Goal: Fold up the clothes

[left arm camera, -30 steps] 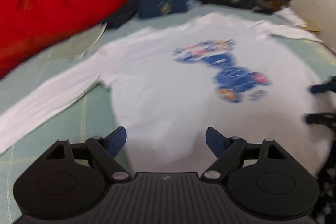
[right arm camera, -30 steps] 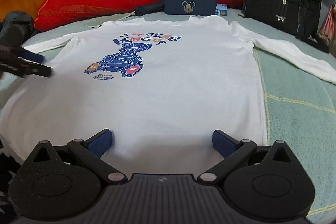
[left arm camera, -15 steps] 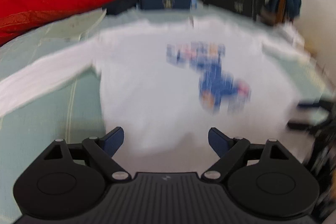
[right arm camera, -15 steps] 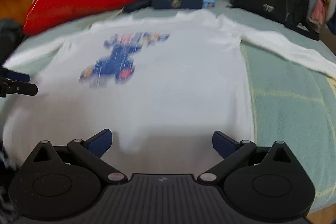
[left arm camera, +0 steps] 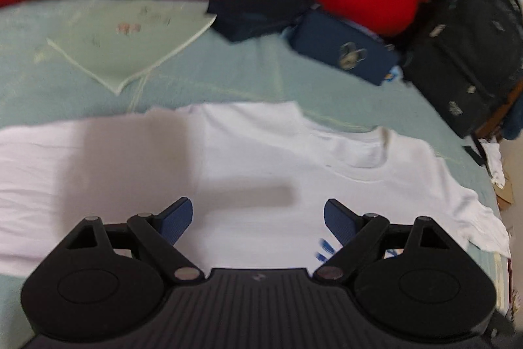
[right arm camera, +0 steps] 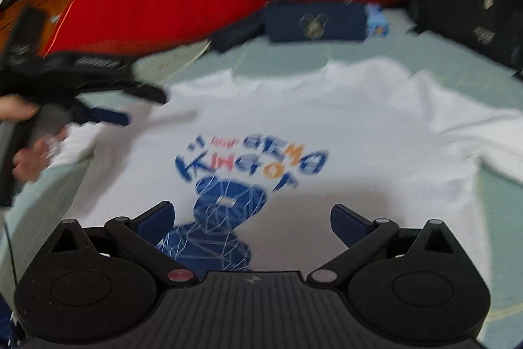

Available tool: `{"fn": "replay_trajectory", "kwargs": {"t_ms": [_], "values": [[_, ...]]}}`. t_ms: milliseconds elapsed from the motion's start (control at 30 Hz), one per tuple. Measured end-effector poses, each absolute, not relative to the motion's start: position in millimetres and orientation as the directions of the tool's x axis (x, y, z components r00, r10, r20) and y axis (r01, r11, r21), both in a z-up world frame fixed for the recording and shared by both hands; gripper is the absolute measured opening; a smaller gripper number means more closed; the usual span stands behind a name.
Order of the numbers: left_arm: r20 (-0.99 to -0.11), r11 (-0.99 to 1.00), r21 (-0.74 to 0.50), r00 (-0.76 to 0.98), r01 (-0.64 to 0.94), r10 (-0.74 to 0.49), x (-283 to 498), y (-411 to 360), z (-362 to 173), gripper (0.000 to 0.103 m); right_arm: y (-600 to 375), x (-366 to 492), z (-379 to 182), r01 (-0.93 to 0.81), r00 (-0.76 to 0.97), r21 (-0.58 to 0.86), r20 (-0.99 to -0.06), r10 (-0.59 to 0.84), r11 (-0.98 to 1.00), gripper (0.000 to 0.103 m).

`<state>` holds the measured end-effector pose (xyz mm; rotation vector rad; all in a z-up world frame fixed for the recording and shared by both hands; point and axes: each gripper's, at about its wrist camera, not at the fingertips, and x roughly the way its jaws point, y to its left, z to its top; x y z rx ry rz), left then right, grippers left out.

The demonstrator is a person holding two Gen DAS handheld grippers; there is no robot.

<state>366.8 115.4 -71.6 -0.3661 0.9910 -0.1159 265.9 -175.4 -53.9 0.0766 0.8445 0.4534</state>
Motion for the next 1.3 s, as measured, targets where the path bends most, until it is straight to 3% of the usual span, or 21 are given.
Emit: {"fn": "replay_trajectory", "kwargs": {"t_ms": [300,533,667,833,1033,1200,1300], "values": [[-0.768,0.903,-0.394,0.602,-0.171,-0.221,443,131,-92,0.090,-197,258,-70,-0.386,0.565,0.335,-0.651,0.507,0.860,0.103],[-0.786,0.946,-0.268,0.609,-0.180,-0.107,452,119,-77,0.088,-210,251,-67,-0.372,0.576,0.397,-0.611,0.544,0.839,0.103],[-0.776,0.959,-0.282,0.595,-0.031,-0.209,427,93,-54,0.090,-205,244,-60,-0.362,0.591,0.334,-0.639,0.492,0.870,0.103],[-0.807,0.936,-0.340,0.482,0.094,-0.342,422,57,-66,0.090,-195,232,-54,-0.386,0.609,0.233,-0.662,0.436,0.893,0.103],[-0.799,0.945,-0.325,0.528,0.022,-0.287,462,48,-95,0.090,-193,233,-59,-0.415,0.589,0.258,-0.655,0.474,0.872,0.103],[-0.785,0.955,-0.295,0.570,-0.001,-0.242,478,42,-80,0.090,-199,235,-61,-0.403,0.600,0.277,-0.640,0.480,0.872,0.103],[-0.759,0.931,-0.356,0.558,0.078,-0.336,462,30,-65,0.091,-198,232,-59,-0.404,0.604,0.273,-0.637,0.479,0.873,0.103]]}}
